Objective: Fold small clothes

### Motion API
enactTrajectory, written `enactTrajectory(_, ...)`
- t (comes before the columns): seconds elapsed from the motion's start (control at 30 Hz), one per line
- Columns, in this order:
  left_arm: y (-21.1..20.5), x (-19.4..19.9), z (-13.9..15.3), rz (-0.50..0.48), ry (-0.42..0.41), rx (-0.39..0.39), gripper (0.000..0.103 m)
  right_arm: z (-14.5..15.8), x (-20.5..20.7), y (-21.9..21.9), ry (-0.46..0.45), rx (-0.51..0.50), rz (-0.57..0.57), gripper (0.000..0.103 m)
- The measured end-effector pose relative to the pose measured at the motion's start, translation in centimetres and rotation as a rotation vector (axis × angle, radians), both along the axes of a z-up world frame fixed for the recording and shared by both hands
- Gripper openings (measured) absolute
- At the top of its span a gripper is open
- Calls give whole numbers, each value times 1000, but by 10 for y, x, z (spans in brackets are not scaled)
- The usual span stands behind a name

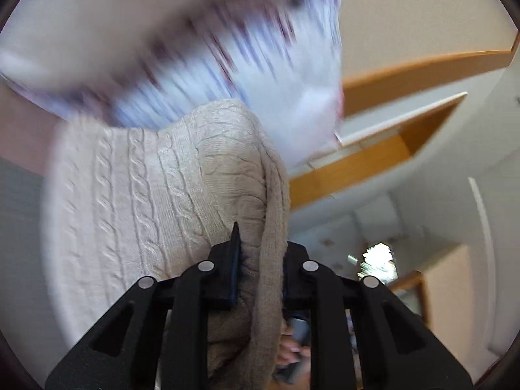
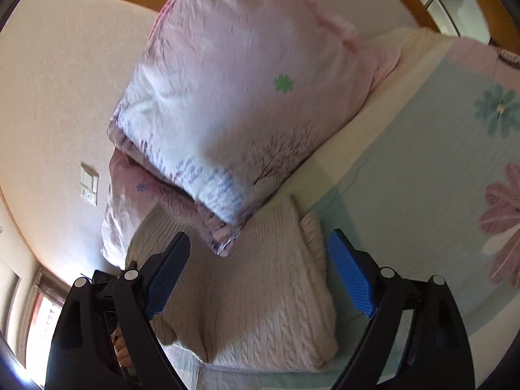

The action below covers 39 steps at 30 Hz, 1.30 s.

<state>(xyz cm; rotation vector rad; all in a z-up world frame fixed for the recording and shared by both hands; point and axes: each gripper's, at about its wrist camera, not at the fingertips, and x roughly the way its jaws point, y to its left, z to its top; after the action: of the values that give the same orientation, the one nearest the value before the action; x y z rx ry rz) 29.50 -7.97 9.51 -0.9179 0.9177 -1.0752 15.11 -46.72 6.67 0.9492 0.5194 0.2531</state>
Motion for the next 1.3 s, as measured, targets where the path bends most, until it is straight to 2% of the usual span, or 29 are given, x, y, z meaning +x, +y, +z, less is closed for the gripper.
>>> enactTrajectory(0.03, -30, 5, -11, -89, 55, -55, 30, 0, 2, -3, 9, -12, -7, 89)
enactTrajectory(0.07, -54, 9, -22, -158, 111, -80, 32, -1, 7, -4, 31, -25, -6, 89)
enactTrajectory(0.1, -68, 9, -30, -192, 155, -81, 32, -4, 12, -5, 59, -31, 13, 89)
enactTrajectory(0.13, -69, 6, -31, -189, 152, -70, 36, -7, 17, -6, 89, -27, 40, 89)
enactTrajectory(0.17, -62, 4, -28, -172, 122, -54, 52, -11, 23, -9, 119, -11, 82, 92)
enactTrajectory(0.23, -26, -3, -15, -38, 6, 45, 73, -19, 32, -13, 153, 12, 155, 97)
enactTrajectory(0.27, -2, -7, -9, 61, -50, 139, 78, -23, 36, -13, 167, 13, 177, 97)
enactTrajectory(0.3, 12, -9, -7, 116, -69, 228, 80, -28, 42, -13, 190, 14, 197, 97)
enactTrajectory(0.37, 29, -10, -16, 156, -41, 411, 80, -37, 54, -8, 231, 30, 235, 97)
enactTrajectory(0.43, 35, -13, -32, 140, 5, 512, 80, -45, 65, 2, 260, 39, 283, 97)
enactTrajectory(0.5, 28, -15, -47, 88, 28, 570, 80, -52, 74, 16, 290, 8, 331, 93)
enactTrajectory(0.57, 20, -21, -61, 44, 31, 598, 81, -54, 78, 27, 306, -57, 343, 84)
enactTrajectory(0.6, 15, -23, -61, 50, 9, 593, 82, -55, 78, 31, 301, -67, 350, 69)
enactTrajectory(0.63, 8, -23, -62, 50, -14, 590, 82, -58, 79, 35, 304, -49, 371, 59)
enactTrajectory(0.67, -3, -19, -62, 26, -8, 565, 74, -63, 79, 38, 311, -30, 378, 53)
enactTrajectory(0.7, -8, -17, -66, 28, 10, 545, 72, -62, 77, 39, 293, -25, 371, 47)
enactTrajectory(0.77, -9, -15, -66, 41, -3, 533, 49, -57, 72, 43, 261, -1, 358, 43)
enactTrajectory(0.8, -2, -15, -64, 35, -11, 509, 43, -51, 69, 46, 243, 9, 355, 41)
enactTrajectory(0.83, 9, -17, -59, 23, -9, 468, 38, -45, 67, 49, 220, 20, 364, 40)
enactTrajectory(0.87, 22, -17, -55, 12, -13, 444, 37, -36, 65, 55, 194, 24, 382, 39)
enactTrajectory(0.9, 34, -24, -44, 16, -44, 449, 37, -27, 63, 66, 172, 19, 414, 38)
enactTrajectory(1.0, 70, -41, -14, 95, -151, 521, 39, -14, 69, 106, 138, -6, 496, 37)
enactTrajectory(1.03, 77, -41, -12, 122, -168, 565, 43, -15, 74, 119, 138, -19, 512, 37)
enactTrajectory(1.07, 84, -41, -10, 163, -187, 636, 52, -19, 84, 136, 152, -47, 520, 41)
enactTrajectory(1.1, 91, -39, -12, 234, -205, 747, 55, -25, 92, 147, 176, -74, 520, 44)
enactTrajectory(1.17, 97, -40, -15, 313, -200, 871, 58, -37, 105, 156, 250, -132, 474, 50)
enactTrajectory(1.2, 106, -46, -13, 339, -205, 880, 60, -39, 104, 151, 249, -96, 450, 50)
enactTrajectory(1.27, 121, -65, -5, 385, -253, 873, 80, -33, 93, 131, 186, -21, 370, 52)
enactTrajectory(1.3, 126, -75, -3, 409, -284, 883, 81, -28, 89, 124, 158, -22, 341, 57)
